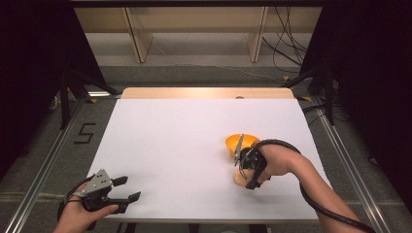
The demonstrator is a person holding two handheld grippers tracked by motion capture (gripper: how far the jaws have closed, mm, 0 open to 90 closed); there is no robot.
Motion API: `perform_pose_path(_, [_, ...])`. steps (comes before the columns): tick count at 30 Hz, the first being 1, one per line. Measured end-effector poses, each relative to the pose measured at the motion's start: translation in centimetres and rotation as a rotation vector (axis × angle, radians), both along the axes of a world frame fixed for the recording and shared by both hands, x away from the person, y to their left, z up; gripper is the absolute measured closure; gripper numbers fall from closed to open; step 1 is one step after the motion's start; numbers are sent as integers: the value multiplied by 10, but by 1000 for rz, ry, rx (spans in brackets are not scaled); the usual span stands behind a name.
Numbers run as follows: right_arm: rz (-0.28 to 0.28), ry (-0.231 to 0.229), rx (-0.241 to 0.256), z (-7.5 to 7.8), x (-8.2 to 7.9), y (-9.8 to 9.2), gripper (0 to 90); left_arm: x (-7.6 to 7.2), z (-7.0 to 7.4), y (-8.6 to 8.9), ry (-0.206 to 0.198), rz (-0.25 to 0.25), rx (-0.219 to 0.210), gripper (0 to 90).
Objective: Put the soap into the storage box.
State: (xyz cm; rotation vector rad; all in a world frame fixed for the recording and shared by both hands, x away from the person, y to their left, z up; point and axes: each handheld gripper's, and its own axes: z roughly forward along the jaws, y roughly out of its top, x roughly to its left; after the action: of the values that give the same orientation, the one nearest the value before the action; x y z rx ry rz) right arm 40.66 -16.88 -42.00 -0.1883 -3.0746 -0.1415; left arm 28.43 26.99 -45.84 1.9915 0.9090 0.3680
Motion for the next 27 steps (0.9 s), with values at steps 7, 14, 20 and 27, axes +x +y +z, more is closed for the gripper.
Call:
perform_pose_path(7, [7,-2,2,2,3,-4,337,1,0,1,-20,-15,14,252])
perform_pose_path(14, [-21,2,-13,4,2,-6,336,2,1,1,-22,-16,19,252])
perform_pose_path(20, [-34,0,-21,6,2,-8,336,2,1,1,-22,-15,17,252])
perform_pose_path(27, [22,-22,9,8,9,-12,336,2,1,1,-23,-15,18,253])
